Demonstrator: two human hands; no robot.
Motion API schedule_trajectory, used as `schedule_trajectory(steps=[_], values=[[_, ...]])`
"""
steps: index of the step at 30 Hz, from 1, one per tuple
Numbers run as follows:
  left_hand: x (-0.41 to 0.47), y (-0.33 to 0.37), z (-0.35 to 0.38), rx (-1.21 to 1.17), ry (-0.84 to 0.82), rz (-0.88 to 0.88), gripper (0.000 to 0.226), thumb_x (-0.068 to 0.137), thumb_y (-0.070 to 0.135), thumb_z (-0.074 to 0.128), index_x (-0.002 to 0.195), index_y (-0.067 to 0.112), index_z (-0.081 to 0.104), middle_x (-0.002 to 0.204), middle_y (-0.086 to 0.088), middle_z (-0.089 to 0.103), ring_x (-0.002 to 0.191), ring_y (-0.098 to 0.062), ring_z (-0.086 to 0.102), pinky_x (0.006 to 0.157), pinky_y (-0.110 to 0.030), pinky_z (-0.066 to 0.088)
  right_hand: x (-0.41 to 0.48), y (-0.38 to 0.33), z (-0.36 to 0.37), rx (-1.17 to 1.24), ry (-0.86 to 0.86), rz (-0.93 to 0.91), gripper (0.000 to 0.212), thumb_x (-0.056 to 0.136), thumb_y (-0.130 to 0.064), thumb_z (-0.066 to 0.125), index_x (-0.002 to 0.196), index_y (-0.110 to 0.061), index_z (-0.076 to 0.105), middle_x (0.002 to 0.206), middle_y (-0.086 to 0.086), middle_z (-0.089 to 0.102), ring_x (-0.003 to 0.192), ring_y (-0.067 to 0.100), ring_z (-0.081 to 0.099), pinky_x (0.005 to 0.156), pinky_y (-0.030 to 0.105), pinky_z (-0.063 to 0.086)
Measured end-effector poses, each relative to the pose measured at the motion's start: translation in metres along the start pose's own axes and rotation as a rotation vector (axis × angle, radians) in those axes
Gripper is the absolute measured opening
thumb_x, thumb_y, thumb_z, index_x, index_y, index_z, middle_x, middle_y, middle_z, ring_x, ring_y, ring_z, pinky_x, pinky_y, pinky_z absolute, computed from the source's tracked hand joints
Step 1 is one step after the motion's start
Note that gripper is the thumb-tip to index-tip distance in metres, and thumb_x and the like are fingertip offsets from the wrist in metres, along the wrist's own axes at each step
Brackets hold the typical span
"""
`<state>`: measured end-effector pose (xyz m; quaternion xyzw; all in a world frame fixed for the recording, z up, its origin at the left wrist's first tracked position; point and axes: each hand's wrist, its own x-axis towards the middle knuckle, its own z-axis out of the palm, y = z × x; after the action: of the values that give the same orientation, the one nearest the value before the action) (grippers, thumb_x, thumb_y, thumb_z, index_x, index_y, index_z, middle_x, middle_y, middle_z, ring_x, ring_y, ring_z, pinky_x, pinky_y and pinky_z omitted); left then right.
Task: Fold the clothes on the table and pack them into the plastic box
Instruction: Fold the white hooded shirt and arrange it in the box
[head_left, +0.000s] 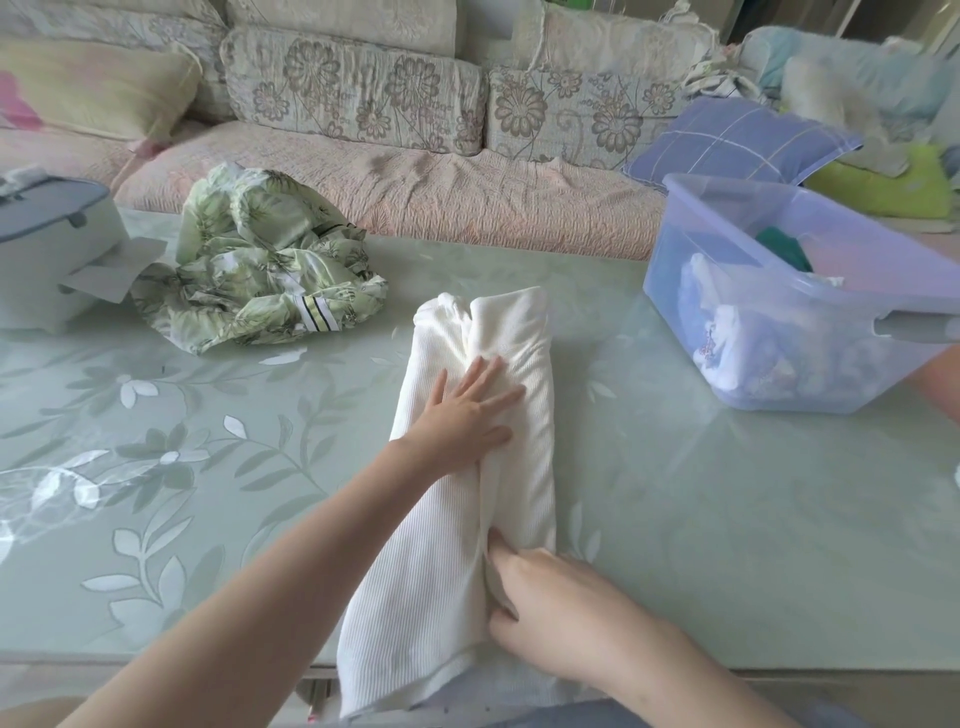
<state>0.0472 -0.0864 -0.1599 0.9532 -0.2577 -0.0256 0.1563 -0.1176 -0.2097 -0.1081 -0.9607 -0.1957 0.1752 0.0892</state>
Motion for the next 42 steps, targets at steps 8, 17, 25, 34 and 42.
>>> schedule_trajectory(steps=[8,17,25,34,42], values=[[-0.052,0.012,-0.003,-0.190,-0.110,0.150,0.043,0.092,0.035,0.056,0.133,0.041,0.047,0.153,0.019,0.022,0.144,-0.004,-0.012,0.115,-0.046,-0.015,0.006,0.010,-0.001,0.228,-0.016,0.041,0.028,0.099,-0.027,0.032,0.102,-0.008,0.052,0.083,0.009,0.059,0.078,0.029,0.057,0.062,0.032,0.038],[-0.137,0.023,0.012,-0.091,0.092,0.365,0.037,0.087,0.021,0.039,0.114,0.032,0.062,0.138,0.014,0.050,0.144,-0.005,0.013,0.118,-0.042,0.003,-0.023,0.048,0.000,0.516,0.113,0.024,0.027,0.094,-0.023,0.050,0.109,-0.043,0.062,0.089,-0.011,0.065,0.079,0.005,0.062,0.080,0.026,0.052],[-0.158,0.037,0.011,-0.024,0.121,0.369,0.033,0.087,0.037,0.042,0.114,0.037,0.061,0.112,0.018,0.063,0.120,-0.003,0.049,0.115,-0.038,0.021,-0.054,0.047,0.038,0.403,0.178,-0.055,0.041,0.073,-0.045,0.075,0.104,-0.036,0.049,0.111,-0.025,0.035,0.107,-0.009,0.042,0.089,0.010,0.036],[-0.175,0.054,0.015,-0.083,0.257,0.349,0.021,0.084,0.039,0.056,0.100,0.030,0.067,0.109,0.017,0.062,0.108,-0.003,0.055,0.101,-0.026,0.036,-0.058,0.026,0.047,0.263,0.560,-0.218,0.009,0.088,-0.033,0.061,0.081,-0.029,0.062,0.078,-0.019,0.053,0.069,-0.005,0.052,0.062,0.009,0.040],[-0.194,0.055,0.011,-0.276,0.311,0.220,0.007,0.085,0.031,0.059,0.089,0.031,0.053,0.099,0.019,0.061,0.095,0.000,0.060,0.074,-0.022,0.051,-0.070,0.033,0.055,0.257,0.555,-0.241,0.019,0.087,-0.046,0.056,0.095,-0.030,0.061,0.094,-0.022,0.050,0.087,-0.002,0.053,0.075,0.017,0.044]])
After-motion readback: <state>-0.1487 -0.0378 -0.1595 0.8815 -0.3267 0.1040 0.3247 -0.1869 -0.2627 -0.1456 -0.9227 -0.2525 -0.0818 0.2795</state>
